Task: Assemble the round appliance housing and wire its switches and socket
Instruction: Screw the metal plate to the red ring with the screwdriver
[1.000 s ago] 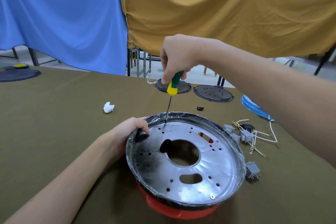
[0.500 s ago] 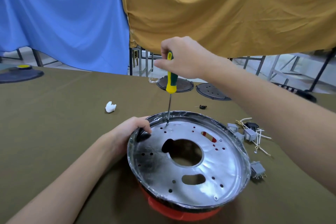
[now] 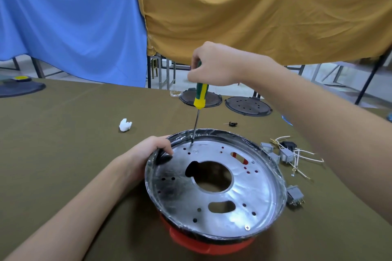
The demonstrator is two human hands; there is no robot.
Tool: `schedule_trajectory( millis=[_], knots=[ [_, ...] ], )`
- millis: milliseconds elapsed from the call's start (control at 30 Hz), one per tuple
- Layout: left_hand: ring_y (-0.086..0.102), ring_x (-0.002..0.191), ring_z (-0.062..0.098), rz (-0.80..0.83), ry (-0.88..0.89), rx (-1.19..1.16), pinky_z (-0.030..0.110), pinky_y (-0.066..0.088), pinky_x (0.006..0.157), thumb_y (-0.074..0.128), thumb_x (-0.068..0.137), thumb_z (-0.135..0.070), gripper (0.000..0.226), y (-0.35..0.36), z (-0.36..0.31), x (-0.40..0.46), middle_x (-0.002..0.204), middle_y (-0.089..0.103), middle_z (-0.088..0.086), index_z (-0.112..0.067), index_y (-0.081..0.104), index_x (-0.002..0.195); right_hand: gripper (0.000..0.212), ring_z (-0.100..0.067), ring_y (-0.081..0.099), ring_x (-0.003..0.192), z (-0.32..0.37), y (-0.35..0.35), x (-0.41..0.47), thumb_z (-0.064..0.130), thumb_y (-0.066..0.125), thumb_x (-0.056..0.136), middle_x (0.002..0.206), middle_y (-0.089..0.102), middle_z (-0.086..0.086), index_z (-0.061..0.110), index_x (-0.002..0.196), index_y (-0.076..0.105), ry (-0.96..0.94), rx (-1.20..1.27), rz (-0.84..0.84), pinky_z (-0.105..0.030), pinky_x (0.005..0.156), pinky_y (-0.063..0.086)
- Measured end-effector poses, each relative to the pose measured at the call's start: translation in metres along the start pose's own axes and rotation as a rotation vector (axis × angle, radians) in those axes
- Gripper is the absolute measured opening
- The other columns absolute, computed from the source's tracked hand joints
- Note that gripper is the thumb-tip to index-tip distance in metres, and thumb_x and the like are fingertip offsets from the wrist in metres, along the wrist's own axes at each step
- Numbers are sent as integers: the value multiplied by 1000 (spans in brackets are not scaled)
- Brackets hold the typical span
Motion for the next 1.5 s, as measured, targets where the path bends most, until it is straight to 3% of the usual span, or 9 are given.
schedule_trajectory(
  millis=[200,267,367,467,633,767,967,1200,1500],
  knots=[
    [55,77,28,72,-31,-40,32,46,67,60,57,-12,42,-7,8,5,87,56,12,-2,60,98,26,-18,44,59,-3,2,-4,39,61,90,70,49,3,16,83,54,-17,-113,-161,-28,48,28],
    [58,59,22,21,-24,-20,22,48,55,58,65,-7,13,-5,5,7,69,59,10,-5,65,76,38,-23,43,57,-3,4,-2,45,56,91,67,47,-1,14,71,48,45,-280,-233,-28,48,26],
    [55,40,15,-61,8,0,15,43,42,52,77,1,39,-13,7,17,50,56,3,-17,61,44,23,-23,48,67,-1,5,-2,37,52,89,84,52,-1,14,86,55,0,-138,-87,-30,53,33],
    [56,42,14,-66,-8,6,15,44,44,51,79,0,40,-12,6,19,53,56,4,-19,62,46,14,-17,46,67,-3,-3,-10,26,57,89,87,50,5,18,101,53,-52,160,89,-29,54,34],
    [64,57,24,51,-64,-16,27,53,55,76,49,-20,29,-14,7,14,68,65,12,-14,73,77,35,-17,44,55,-4,1,-10,47,61,89,65,49,2,16,75,52,-20,-133,-202,-27,48,29],
    [60,47,17,-3,-9,8,20,50,47,73,41,-24,15,-13,8,13,54,61,7,-16,69,53,34,-22,40,54,6,5,-5,37,54,86,64,46,-1,14,63,41,28,-177,-161,-29,49,26],
    [59,45,16,-83,-65,37,15,47,49,69,69,-17,22,-14,6,17,59,58,12,-12,66,48,16,-18,48,67,2,-3,-7,18,57,88,84,56,-1,11,102,56,25,51,22,-25,48,34],
    [60,53,24,1,-80,-30,26,51,55,73,43,-23,22,-11,9,13,62,62,12,-12,70,62,38,-20,39,53,10,-1,-6,38,53,90,65,44,-1,13,63,41,56,-357,-165,-27,49,25],
    [61,52,25,-4,-73,-26,26,52,53,72,46,-22,19,-12,11,15,62,63,12,-12,70,62,13,-12,46,64,-3,-7,-12,25,61,92,83,54,6,18,100,54,-42,70,52,-25,51,31]
  ],
)
Point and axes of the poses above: each hand's wrist, its own x-axis towards the middle knuckle, its own y-axis out of the palm, z = x × y, the point moved 3 cm from there along x, towards the middle knuckle
